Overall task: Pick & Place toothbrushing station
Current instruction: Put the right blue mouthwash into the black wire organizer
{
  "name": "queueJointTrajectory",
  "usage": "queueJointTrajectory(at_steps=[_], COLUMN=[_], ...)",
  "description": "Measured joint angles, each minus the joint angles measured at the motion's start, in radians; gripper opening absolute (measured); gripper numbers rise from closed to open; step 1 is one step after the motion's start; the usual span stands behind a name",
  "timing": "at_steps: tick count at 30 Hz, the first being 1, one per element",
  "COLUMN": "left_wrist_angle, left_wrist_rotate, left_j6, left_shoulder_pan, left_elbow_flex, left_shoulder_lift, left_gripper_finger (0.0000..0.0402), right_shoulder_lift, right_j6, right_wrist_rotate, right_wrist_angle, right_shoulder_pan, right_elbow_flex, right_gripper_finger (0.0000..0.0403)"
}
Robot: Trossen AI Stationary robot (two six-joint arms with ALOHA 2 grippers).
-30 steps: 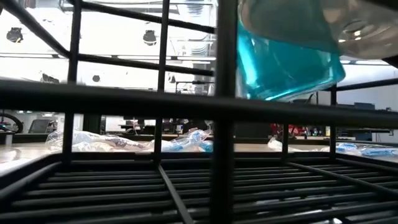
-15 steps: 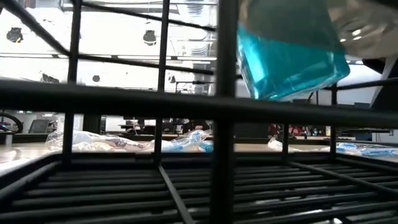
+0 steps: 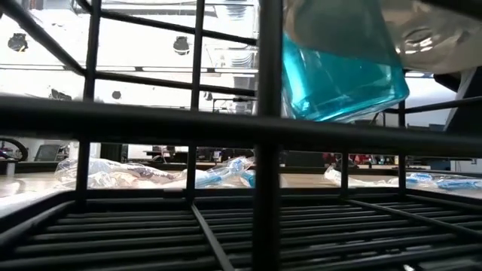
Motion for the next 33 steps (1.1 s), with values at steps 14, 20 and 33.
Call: queueJointTrajectory(at_steps=[14,20,33], left_wrist_angle=[-0.046,-0.038,-0.028], left_wrist_rotate=[0.109,0.132,0.113], left_j6=[-0.508,-0.695,-0.73], left_shoulder_pan=[0.021,0.022,0.02], left_elbow_flex=[0.0,-0.001,0.003], left_shoulder_lift=[0.0,0.0,0.037], left_gripper_finger=[0.0097,0.0097,0.0097], right_shoulder_lift=[0.0,0.0,0.0], right_j6=[0.0,0.0,-0.007], right_wrist_rotate=[-0.003,-0.007,-0.063], right_wrist_angle=[0.004,0.017,0.037], right_shoulder_pan=[0.0,-0.007,-0.031], right_elbow_flex=[0.0,0.0,-0.001], right_gripper_finger=[0.0312,0.0312,0.0312])
